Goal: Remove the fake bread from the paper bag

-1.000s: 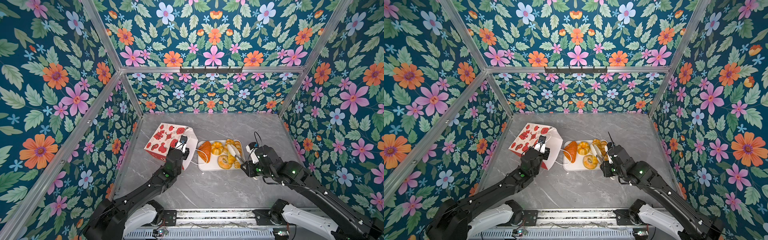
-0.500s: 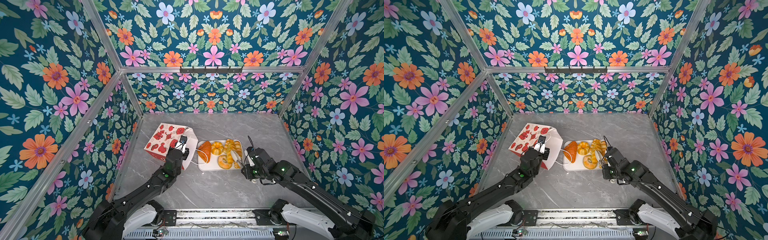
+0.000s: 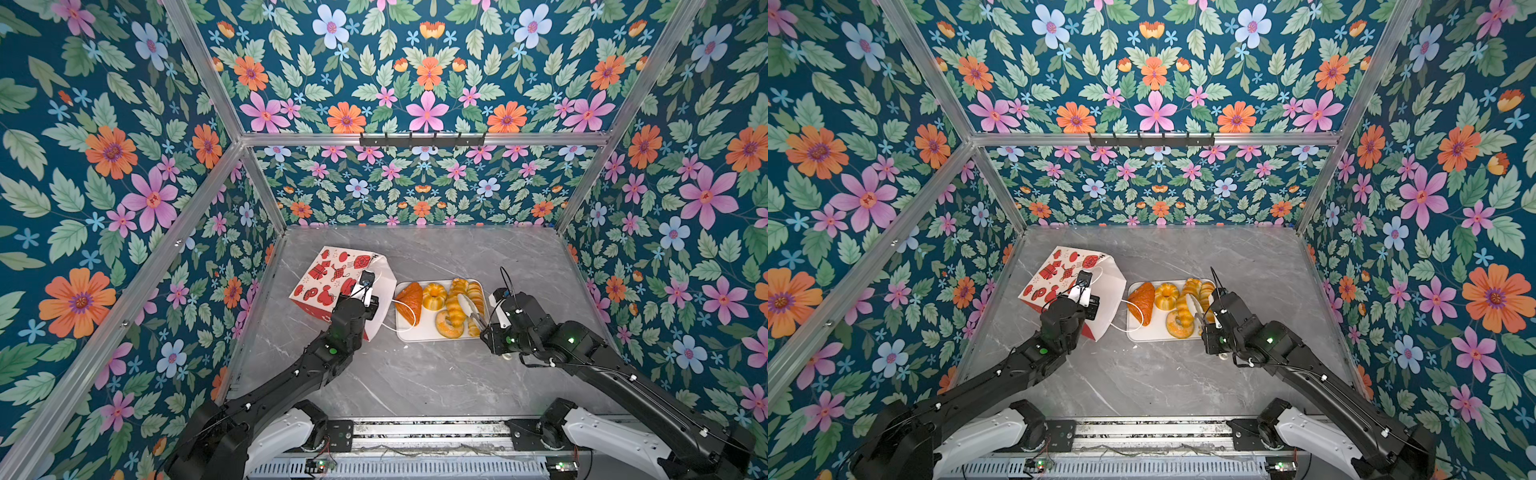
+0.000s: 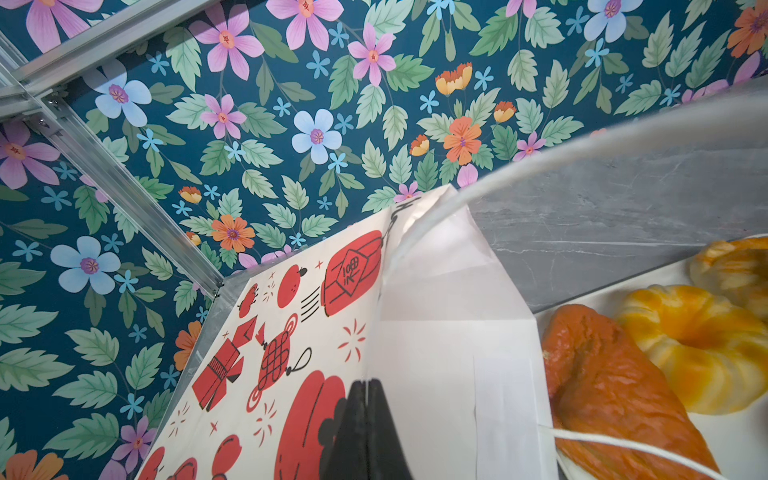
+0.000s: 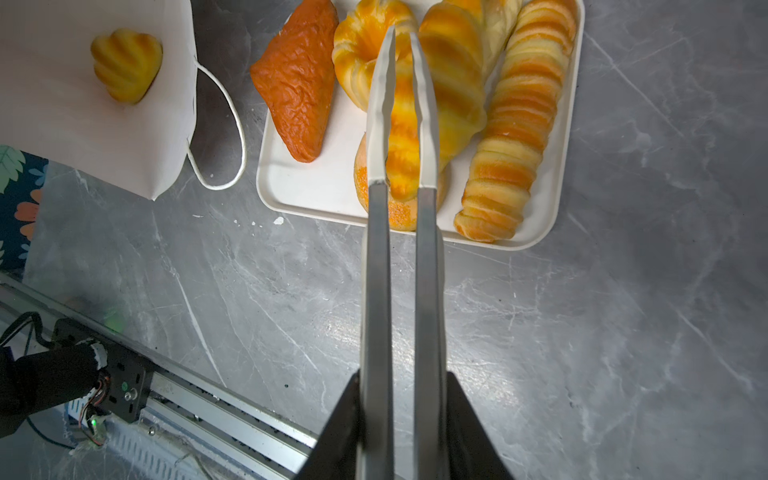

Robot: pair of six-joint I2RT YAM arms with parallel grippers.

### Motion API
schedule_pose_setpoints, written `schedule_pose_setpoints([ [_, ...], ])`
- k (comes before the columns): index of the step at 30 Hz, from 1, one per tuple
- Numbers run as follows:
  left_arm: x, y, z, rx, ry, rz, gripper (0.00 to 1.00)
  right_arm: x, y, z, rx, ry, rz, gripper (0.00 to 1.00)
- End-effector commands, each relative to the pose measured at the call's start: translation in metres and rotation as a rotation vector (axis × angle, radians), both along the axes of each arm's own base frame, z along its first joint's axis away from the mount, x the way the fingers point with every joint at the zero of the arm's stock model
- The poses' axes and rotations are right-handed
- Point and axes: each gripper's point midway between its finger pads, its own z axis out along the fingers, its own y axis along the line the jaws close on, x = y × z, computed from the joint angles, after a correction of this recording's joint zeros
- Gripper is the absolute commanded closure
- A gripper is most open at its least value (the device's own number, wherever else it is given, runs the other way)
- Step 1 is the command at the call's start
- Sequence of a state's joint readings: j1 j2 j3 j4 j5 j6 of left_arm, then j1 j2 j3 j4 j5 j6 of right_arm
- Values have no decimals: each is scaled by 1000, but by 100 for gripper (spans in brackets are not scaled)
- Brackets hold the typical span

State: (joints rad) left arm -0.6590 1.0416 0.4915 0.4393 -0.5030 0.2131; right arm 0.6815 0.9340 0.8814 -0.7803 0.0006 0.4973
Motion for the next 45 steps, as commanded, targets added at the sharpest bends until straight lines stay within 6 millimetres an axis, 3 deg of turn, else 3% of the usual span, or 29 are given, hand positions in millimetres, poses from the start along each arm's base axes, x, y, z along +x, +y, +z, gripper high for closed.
schedule_pose_setpoints([
  [1,1,-3,6,-1,-10,-15,100,8,3,11,22,-56,-8,71],
  [4,2,-5,8,19,-4,-28,100,7,17,20,87,-61,40,71],
  [9,1,-9,14,72,-15,-60,100,2,64,45,295,-68,175,71],
  [13,0,-18,18,123,-38,-121,100,-1,96,63,357,-102,282,71],
  [21,4,-39,29,179,-81,-236,100,-8,153,64,443,-56,449,71],
  [25,2,-53,28,164,-76,-309,100,-8,171,51,421,-18,477,71],
  [28,-3,-61,23,156,-53,-366,100,-3,179,31,401,30,461,71],
  [33,-11,-65,12,140,-5,-410,100,19,187,7,334,44,385,72],
  [43,-19,-68,8,101,21,-446,100,58,218,-10,261,79,327,70],
  [45,-19,-69,7,96,23,-448,100,63,225,-26,240,116,315,68],
])
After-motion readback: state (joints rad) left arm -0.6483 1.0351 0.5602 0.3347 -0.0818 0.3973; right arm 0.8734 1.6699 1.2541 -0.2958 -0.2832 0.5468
